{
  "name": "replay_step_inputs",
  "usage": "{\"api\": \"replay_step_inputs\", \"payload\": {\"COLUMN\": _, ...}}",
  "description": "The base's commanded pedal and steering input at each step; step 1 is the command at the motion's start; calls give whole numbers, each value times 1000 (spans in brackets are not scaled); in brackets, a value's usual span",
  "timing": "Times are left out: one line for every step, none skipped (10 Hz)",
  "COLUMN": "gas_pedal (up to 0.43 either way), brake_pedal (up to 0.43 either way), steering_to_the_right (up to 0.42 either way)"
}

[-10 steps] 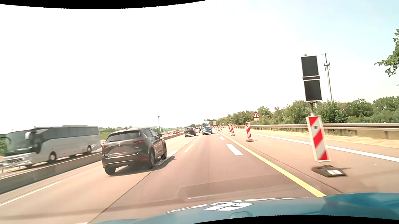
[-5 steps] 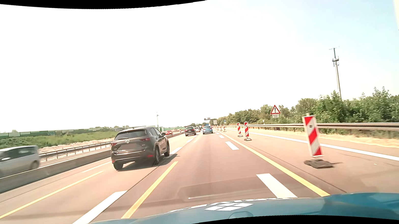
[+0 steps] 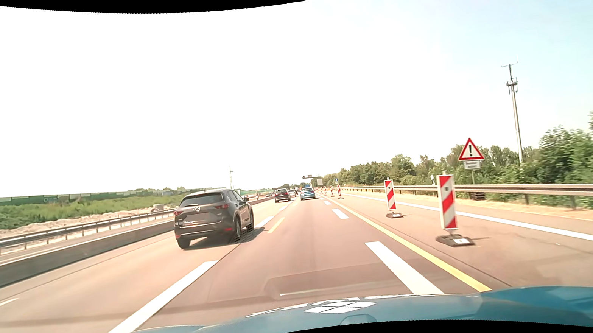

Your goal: Follow the waypoints while adhering to traffic rules and regulations

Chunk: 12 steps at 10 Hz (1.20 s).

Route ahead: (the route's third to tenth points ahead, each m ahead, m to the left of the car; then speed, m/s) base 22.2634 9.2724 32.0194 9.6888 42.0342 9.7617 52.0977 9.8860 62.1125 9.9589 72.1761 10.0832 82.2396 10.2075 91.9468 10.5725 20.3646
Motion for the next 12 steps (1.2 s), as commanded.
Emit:
{"api": "replay_step_inputs", "payload": {"gas_pedal": 150, "brake_pedal": 0, "steering_to_the_right": 0}}
{"api": "replay_step_inputs", "payload": {"gas_pedal": 150, "brake_pedal": 0, "steering_to_the_right": 0}}
{"api": "replay_step_inputs", "payload": {"gas_pedal": 150, "brake_pedal": 0, "steering_to_the_right": 0}}
{"api": "replay_step_inputs", "payload": {"gas_pedal": 150, "brake_pedal": 0, "steering_to_the_right": -1}}
{"api": "replay_step_inputs", "payload": {"gas_pedal": 150, "brake_pedal": 0, "steering_to_the_right": -1}}
{"api": "replay_step_inputs", "payload": {"gas_pedal": 150, "brake_pedal": 0, "steering_to_the_right": 0}}
{"api": "replay_step_inputs", "payload": {"gas_pedal": 150, "brake_pedal": 0, "steering_to_the_right": -1}}
{"api": "replay_step_inputs", "payload": {"gas_pedal": 150, "brake_pedal": 0, "steering_to_the_right": -2}}
{"api": "replay_step_inputs", "payload": {"gas_pedal": 150, "brake_pedal": 0, "steering_to_the_right": -3}}
{"api": "replay_step_inputs", "payload": {"gas_pedal": 150, "brake_pedal": 0, "steering_to_the_right": -2}}
{"api": "replay_step_inputs", "payload": {"gas_pedal": 150, "brake_pedal": 0, "steering_to_the_right": -3}}
{"api": "replay_step_inputs", "payload": {"gas_pedal": 150, "brake_pedal": 0, "steering_to_the_right": -2}}
